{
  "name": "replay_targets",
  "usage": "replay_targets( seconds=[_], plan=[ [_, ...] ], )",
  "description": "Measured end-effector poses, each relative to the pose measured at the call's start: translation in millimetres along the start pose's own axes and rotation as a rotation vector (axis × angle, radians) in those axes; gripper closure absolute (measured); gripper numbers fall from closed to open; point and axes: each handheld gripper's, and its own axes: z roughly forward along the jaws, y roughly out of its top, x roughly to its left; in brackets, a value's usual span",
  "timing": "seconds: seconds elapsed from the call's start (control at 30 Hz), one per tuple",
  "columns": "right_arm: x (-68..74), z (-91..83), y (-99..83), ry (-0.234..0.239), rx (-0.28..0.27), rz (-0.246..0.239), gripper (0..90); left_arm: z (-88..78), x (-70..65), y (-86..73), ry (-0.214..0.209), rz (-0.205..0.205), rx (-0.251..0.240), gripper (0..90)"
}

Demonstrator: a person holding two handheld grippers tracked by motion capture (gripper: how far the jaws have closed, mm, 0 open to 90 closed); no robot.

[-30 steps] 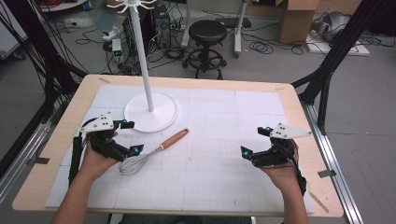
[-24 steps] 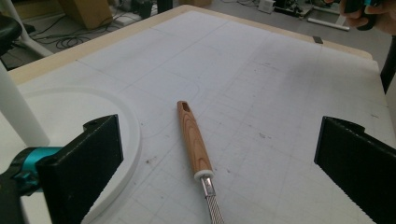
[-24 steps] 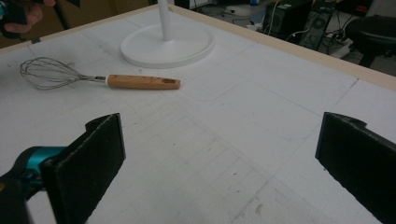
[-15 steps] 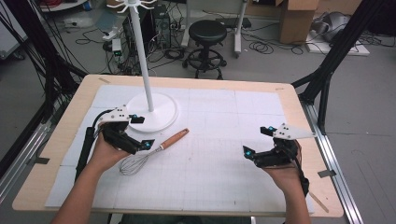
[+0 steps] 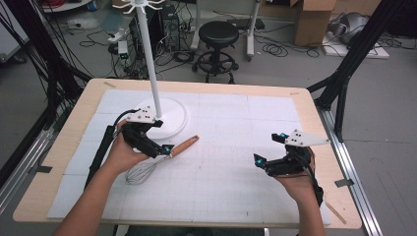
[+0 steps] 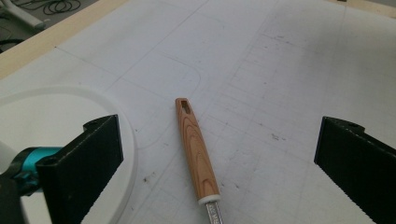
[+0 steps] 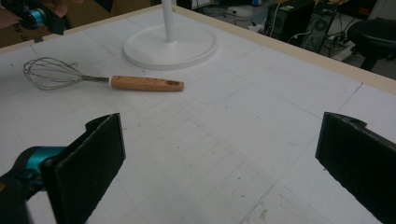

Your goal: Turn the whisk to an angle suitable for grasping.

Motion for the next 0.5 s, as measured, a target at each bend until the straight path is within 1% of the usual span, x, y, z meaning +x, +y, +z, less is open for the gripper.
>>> replay_targets(
  seconds=[0.1,0.13,0.2,0.27,0.3,0.43,0.5],
  plan=[
    [-0.4,-0.7,-0.3,-0.001,0.000,0.002,0.2,7.2,0.8,3.1,-0.004,-0.007,0.027,1.8],
    [-0.6,-0.7,-0.2,0.000,-0.003,0.002,0.2,9.6,2.1,3.7,-0.013,-0.008,0.032,1.8],
    [-0.5,-0.6,0.2,0.001,-0.006,0.005,0.2,14.7,4.9,4.1,-0.035,-0.025,0.042,1.7],
    [0.4,0.3,0.9,0.005,-0.004,0.001,0.2,19.5,6.6,5.2,-0.036,-0.030,0.065,1.8],
    [0.9,0.8,1.0,0.004,-0.001,-0.001,0.2,21.5,7.2,5.9,-0.036,-0.025,0.076,1.8],
    [1.6,2.6,0.8,0.008,0.004,-0.003,0.2,30.9,6.5,9.7,-0.017,-0.016,0.118,1.8],
    [1.7,2.6,0.6,0.007,0.006,-0.004,0.2,34.9,7.3,10.2,-0.006,-0.015,0.147,3.0]
  ],
)
